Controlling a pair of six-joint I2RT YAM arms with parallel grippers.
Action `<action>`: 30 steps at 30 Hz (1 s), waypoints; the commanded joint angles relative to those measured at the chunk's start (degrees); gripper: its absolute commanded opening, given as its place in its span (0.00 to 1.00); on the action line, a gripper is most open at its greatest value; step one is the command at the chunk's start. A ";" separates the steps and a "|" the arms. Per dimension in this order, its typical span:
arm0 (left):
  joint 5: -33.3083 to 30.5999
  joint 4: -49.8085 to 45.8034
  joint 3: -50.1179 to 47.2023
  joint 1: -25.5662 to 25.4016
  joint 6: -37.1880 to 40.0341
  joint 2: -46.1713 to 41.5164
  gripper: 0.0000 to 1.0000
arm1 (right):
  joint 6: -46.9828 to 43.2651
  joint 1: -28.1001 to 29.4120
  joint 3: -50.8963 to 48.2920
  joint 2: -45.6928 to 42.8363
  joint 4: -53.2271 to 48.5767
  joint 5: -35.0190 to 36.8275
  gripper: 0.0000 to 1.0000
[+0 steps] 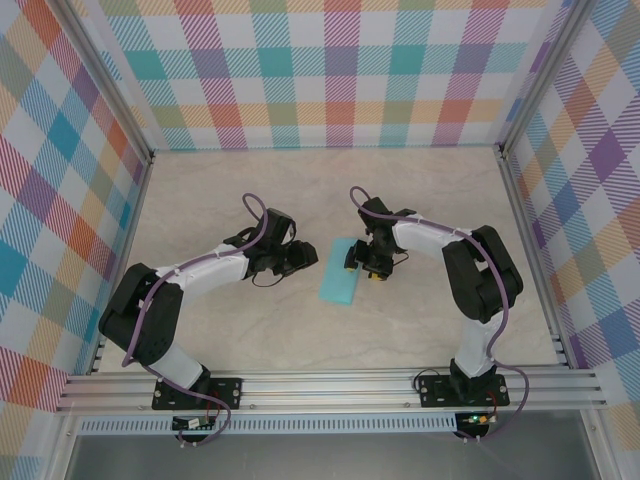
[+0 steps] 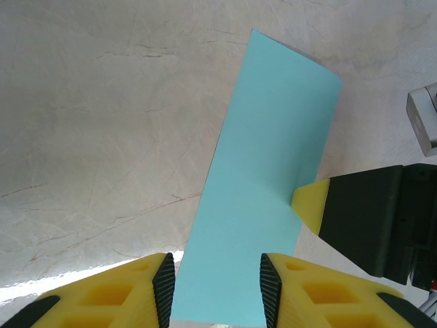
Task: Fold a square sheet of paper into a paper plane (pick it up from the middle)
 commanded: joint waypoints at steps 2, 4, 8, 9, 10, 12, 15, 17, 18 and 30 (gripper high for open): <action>0.62 -0.05 0.30 0.35 0.56 0.43 0.40 | 1.11 -0.27 0.05 1.30 -2.17 2.68 0.62; 0.58 -0.04 0.30 0.36 0.52 0.43 0.40 | 0.83 -0.31 -0.02 1.44 -2.23 2.59 0.62; 0.71 0.17 0.34 0.35 0.54 0.60 0.40 | 1.21 -0.27 -0.24 1.60 -2.65 3.59 0.62; 0.80 0.30 0.31 0.35 0.45 0.68 0.40 | 1.41 -0.27 -0.26 1.69 -2.65 3.69 0.62; 0.84 0.31 0.32 0.35 0.49 0.82 0.40 | 1.58 -0.27 -0.26 1.90 -2.86 3.98 0.62; 0.93 0.48 0.21 0.35 0.40 0.78 0.40 | 1.52 -0.27 -0.30 2.04 -2.78 4.03 0.62; 1.16 0.49 0.32 0.35 0.37 0.86 0.40 | 0.65 -0.14 -0.15 2.09 -2.96 3.67 0.62; 1.17 0.48 0.21 0.35 0.40 0.87 0.40 | 0.69 -0.18 0.04 2.05 -3.58 4.60 0.62; 1.21 0.57 0.22 0.35 0.40 0.93 0.40 | 0.54 -0.18 0.12 2.05 -3.76 4.71 0.62; 1.09 0.48 0.30 0.34 0.26 1.08 0.40 | 0.16 -0.18 0.28 3.15 -3.72 4.36 0.62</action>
